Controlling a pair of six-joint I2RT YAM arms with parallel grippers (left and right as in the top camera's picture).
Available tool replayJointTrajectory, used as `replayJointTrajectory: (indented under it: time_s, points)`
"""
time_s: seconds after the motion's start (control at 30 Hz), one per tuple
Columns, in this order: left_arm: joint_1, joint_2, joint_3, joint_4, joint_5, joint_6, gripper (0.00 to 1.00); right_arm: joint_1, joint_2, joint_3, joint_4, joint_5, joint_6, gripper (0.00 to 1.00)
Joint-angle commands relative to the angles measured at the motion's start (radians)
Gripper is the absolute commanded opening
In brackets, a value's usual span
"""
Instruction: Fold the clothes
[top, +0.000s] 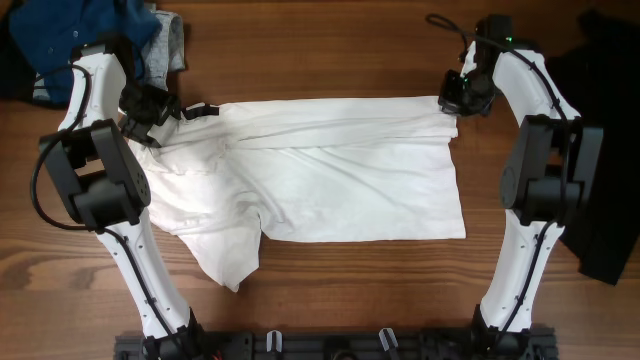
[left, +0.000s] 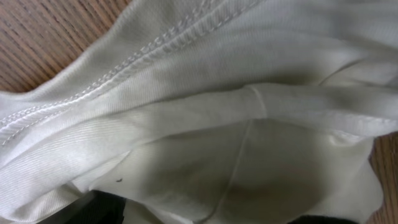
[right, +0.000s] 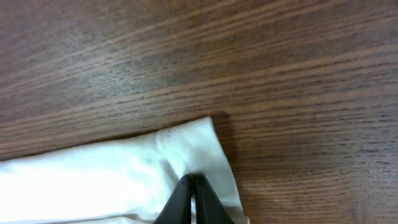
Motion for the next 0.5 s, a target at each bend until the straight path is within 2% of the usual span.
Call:
replayJointTrajectory:
  time_s: [0.0, 0.13, 0.33, 0.47]
  points:
    - [0.016, 0.032, -0.032, -0.004, -0.062, 0.008, 0.75, 0.010, -0.030, -0.046, 0.034, -0.031, -0.019, 0.04]
    - [0.015, 0.031, -0.032, -0.009, -0.060, 0.012, 0.73, 0.011, -0.030, -0.094, 0.099, 0.025, -0.010, 0.04]
    - [0.014, 0.023, -0.030, 0.031, 0.053, 0.119, 0.75, 0.006, -0.030, -0.111, 0.186, 0.194, 0.018, 0.04]
    - [0.005, 0.023, -0.030, 0.040, 0.054, 0.119, 0.76, -0.006, -0.030, -0.111, 0.252, 0.229, 0.037, 0.04]
